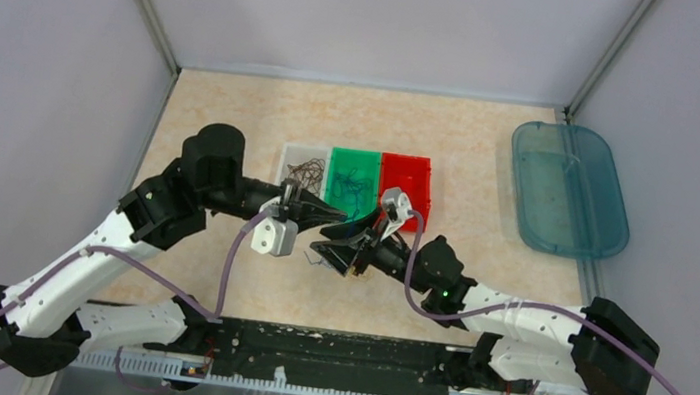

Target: Untangle the cables

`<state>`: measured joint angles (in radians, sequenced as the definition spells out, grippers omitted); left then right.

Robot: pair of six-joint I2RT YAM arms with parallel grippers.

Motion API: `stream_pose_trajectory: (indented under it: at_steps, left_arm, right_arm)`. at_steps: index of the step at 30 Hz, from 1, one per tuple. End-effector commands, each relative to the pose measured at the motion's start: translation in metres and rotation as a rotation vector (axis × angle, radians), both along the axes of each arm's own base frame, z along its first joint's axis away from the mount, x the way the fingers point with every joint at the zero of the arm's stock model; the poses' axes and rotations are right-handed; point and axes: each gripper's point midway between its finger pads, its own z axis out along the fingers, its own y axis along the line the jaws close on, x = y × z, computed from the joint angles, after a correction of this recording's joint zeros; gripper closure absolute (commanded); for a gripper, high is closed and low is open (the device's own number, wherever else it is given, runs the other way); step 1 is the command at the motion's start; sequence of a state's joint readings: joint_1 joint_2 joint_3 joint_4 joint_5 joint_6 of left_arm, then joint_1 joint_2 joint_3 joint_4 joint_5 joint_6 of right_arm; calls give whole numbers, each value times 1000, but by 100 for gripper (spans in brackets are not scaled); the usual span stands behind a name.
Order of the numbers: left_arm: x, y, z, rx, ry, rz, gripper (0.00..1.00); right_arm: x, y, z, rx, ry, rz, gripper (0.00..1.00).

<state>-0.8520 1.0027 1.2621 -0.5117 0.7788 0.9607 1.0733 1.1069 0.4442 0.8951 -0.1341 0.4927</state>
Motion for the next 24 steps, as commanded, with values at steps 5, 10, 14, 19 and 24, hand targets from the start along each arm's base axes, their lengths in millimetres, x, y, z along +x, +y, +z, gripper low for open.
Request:
stream_pose_trajectory:
  at_steps: [5, 10, 14, 19, 24]
  left_arm:
    - [-12, -5, 44, -97, -22, -53, 99]
    - [-8, -9, 74, -172, -80, -41, 99]
    - [-5, -9, 96, -234, -130, -31, 99]
    - [-2, -8, 127, -318, -208, -11, 99]
    - [4, -4, 160, -406, -309, 28, 100]
  right_arm:
    - [-3, -5, -10, 33, 10, -11, 54]
    - [7, -13, -65, -76, 65, -82, 57]
    - [14, -23, -97, -128, 103, -147, 61]
    - [15, -31, -125, -196, 127, -171, 59]
    - [13, -39, -149, -248, 154, -183, 52]
